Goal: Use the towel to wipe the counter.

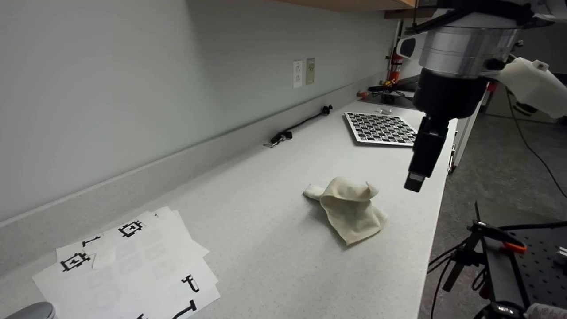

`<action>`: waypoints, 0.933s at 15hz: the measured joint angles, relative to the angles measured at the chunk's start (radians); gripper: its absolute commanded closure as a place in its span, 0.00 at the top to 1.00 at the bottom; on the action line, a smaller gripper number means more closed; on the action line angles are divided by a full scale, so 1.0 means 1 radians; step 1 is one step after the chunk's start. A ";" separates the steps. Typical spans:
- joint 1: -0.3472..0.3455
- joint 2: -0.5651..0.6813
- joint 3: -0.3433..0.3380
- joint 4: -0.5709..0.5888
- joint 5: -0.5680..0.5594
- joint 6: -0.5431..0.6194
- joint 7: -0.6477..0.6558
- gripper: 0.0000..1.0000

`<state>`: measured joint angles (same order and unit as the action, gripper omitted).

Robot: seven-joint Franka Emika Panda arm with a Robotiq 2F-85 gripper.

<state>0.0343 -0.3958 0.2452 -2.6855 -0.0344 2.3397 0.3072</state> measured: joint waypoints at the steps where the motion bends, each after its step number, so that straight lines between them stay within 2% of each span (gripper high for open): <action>1: 0.000 0.000 0.000 0.000 0.000 0.000 0.000 1.00; 8: -0.003 0.003 -0.008 -0.002 -0.014 0.000 0.005 1.00; 12: -0.020 0.022 -0.047 -0.005 -0.056 0.012 0.004 1.00; 14: -0.021 0.048 -0.081 -0.007 -0.056 0.062 -0.009 1.00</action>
<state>0.0133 -0.3481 0.1646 -2.6920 -0.0907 2.4016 0.2980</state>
